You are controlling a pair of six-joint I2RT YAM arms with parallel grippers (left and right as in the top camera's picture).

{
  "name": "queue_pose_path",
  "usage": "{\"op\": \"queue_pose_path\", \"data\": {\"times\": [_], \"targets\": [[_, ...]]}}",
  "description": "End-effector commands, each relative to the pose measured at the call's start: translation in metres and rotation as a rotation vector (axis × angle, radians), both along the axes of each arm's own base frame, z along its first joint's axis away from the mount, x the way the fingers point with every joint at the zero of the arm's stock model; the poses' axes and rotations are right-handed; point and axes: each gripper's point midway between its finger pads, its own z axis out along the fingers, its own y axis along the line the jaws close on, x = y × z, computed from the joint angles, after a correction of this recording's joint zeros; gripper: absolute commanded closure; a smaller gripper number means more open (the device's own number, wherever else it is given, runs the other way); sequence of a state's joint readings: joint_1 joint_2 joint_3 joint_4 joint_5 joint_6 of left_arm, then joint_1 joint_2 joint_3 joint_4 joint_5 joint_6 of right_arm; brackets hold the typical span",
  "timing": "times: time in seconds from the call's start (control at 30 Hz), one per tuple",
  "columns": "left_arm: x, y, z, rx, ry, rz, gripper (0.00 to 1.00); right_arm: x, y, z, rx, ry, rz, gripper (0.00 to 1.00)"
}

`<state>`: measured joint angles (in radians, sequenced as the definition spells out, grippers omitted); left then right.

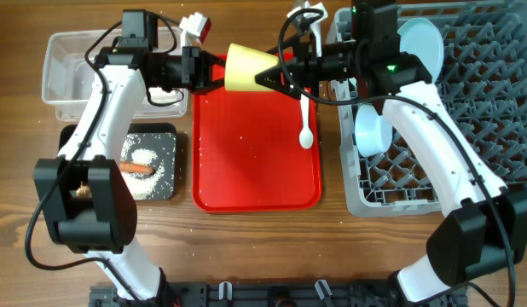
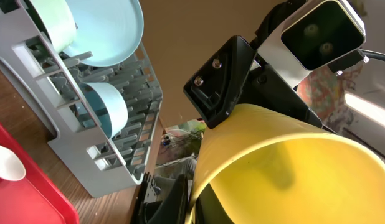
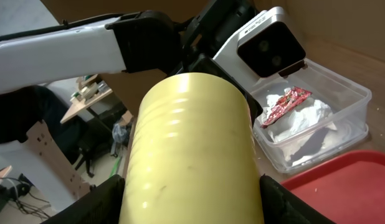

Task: Sort waste into correct bins and load items into the dishwasher rack
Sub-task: 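Hand the yellow cup from the left gripper to the right gripper, then place the yellow cup in the rack with the right gripper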

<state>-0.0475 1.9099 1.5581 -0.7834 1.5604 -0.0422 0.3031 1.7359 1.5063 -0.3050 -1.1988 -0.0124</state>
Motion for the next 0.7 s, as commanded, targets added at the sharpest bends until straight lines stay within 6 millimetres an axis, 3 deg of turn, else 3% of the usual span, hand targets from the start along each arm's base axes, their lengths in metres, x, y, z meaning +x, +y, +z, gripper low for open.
{"op": "queue_pose_path", "data": {"times": [0.0, 0.07, 0.17, 0.23, 0.33, 0.43, 0.53, 0.6, 0.67], "targets": [[-0.005, -0.003, 0.01, -0.016, -0.04, -0.014, 0.96, -0.018, 0.021, 0.001, 0.012, -0.003, 0.076, 0.34], [-0.005, -0.003, 0.01, -0.016, -0.041, -0.014, 0.96, -0.018, 0.021, 0.001, 0.012, -0.003, 0.076, 0.34], [-0.005, -0.003, 0.01, -0.016, -0.043, -0.014, 0.94, -0.018, 0.021, 0.001, 0.012, -0.002, 0.076, 0.51], [-0.005, -0.003, 0.01, -0.014, -0.043, -0.013, 0.74, -0.016, 0.019, 0.002, 0.013, 0.001, 0.071, 0.52], [-0.002, -0.003, 0.005, 0.014, -0.044, 0.0, 0.6, -0.006, 0.001, 0.009, 0.027, 0.034, 0.028, 0.54], [0.0, -0.003, 0.0, 0.042, -0.045, 0.014, 0.56, 0.012, -0.037, 0.018, 0.031, 0.079, -0.079, 0.54], [0.005, -0.002, -0.008, 0.091, -0.047, 0.037, 0.54, 0.033, -0.088, 0.006, -0.023, 0.178, -0.266, 0.57], [0.015, 0.002, -0.027, 0.207, -0.052, 0.093, 0.54, 0.042, -0.128, -0.008, -0.095, 0.267, -0.434, 0.57], [0.035, 0.017, -0.066, 0.454, -0.065, 0.208, 0.53, 0.035, -0.182, -0.018, -0.225, 0.363, -0.677, 0.59]]}}
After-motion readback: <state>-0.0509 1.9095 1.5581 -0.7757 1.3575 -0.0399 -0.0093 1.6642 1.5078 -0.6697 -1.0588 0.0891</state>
